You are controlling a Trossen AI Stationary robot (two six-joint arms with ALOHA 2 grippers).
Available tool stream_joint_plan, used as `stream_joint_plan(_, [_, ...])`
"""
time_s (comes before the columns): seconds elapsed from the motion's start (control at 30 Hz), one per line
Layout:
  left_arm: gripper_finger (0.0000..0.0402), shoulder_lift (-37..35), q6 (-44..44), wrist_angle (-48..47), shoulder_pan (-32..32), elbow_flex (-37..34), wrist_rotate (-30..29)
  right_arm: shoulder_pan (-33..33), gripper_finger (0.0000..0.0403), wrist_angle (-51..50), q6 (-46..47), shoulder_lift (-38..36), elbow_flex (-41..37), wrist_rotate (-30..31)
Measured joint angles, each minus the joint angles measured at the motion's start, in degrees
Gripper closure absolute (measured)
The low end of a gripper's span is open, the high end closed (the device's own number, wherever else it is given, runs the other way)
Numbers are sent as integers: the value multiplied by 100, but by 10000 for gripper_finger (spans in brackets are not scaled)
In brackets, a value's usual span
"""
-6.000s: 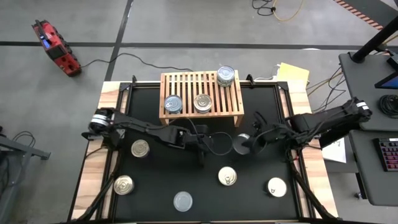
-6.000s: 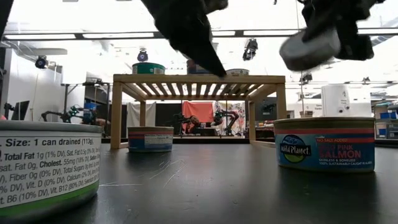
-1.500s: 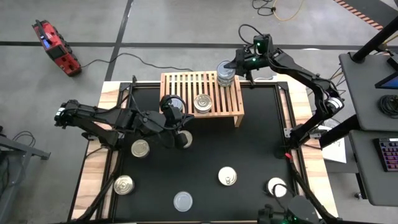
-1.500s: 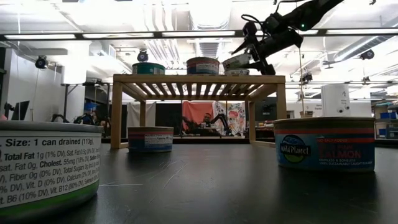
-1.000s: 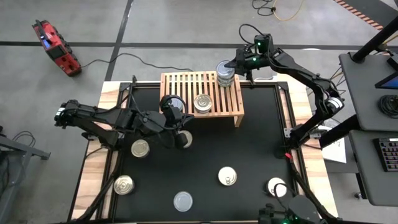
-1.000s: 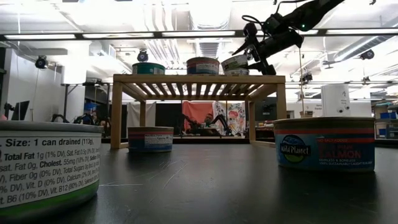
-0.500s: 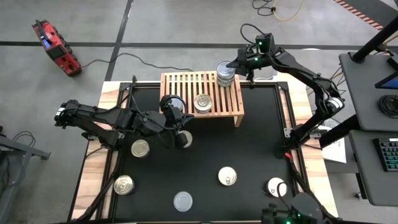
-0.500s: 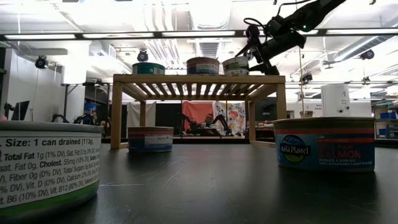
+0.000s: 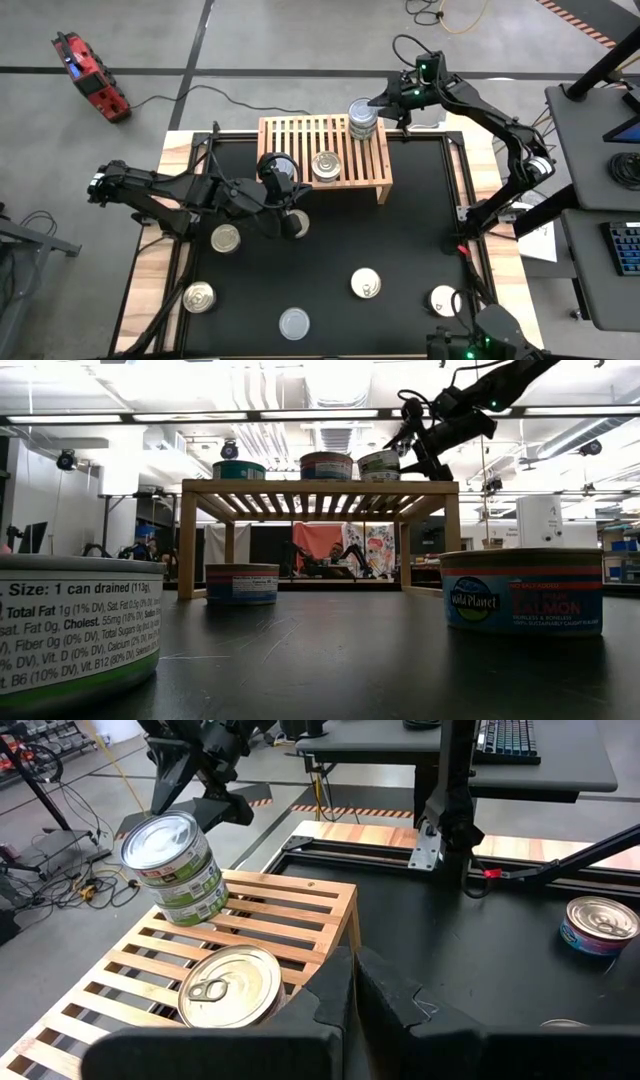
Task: Stack canned seafood by type on shelf
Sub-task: Stack the green white tuna can on top of the green white tuna can on the shelf, then stack the blue pink tuna can on top of the blue pink tuna can on the shelf
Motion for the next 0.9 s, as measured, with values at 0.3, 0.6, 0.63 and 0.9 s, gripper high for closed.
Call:
stream_joint_plan(0.3, [401, 0, 42, 2, 0, 0, 0, -250, 145, -103, -55, -4, 0, -200])
stream_joint_plan(0.6, [401, 0, 37, -69, 0, -5, 0, -335, 145, -98, -65, -61, 0, -290])
stream_joint_plan(0.63, [401, 0, 14, -84, 0, -7, 3, -333, 145, -98, -87, -99, 0, -291])
stream_joint_plan(0.9, [401, -45, -132, -115, 0, -7, 409, -177, 151, -154, -369, -865, -4, -243])
